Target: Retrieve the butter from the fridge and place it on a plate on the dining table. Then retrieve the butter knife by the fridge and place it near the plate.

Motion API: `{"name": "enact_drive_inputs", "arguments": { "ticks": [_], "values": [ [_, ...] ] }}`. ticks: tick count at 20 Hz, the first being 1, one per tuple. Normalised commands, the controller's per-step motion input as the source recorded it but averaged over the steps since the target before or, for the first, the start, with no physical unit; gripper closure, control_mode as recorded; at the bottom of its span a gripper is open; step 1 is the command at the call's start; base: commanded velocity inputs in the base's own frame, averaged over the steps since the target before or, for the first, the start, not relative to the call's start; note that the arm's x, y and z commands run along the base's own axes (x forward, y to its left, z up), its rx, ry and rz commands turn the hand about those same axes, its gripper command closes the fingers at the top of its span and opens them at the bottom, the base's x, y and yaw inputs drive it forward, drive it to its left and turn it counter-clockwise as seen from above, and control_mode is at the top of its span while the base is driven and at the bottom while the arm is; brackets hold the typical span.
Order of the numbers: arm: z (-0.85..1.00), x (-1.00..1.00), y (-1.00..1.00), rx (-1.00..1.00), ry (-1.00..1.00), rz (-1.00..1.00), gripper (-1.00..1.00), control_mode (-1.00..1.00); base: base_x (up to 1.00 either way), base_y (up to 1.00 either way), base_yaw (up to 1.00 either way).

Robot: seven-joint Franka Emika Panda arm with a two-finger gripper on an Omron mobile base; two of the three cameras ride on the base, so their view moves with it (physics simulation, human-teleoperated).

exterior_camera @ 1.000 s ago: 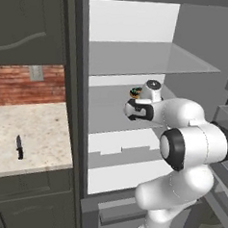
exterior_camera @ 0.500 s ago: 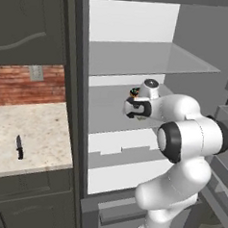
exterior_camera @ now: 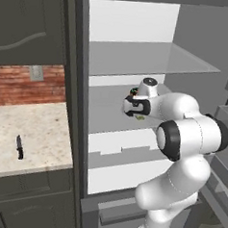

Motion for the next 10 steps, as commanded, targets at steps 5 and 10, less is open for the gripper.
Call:
{"name": "enact_drive_inputs", "arguments": {
  "ticks": [5, 10],
  "values": [
    [0.00, -0.33, 0.00, 0.00, -0.02, -0.02, 1.00, -1.00, 0.00, 0.00, 0.00],
    [0.19, -1.00, 0.00, 0.00, 0.00, -0.01, 1.00, -1.00, 0.00, 0.00, 0.00]
  ]
}}
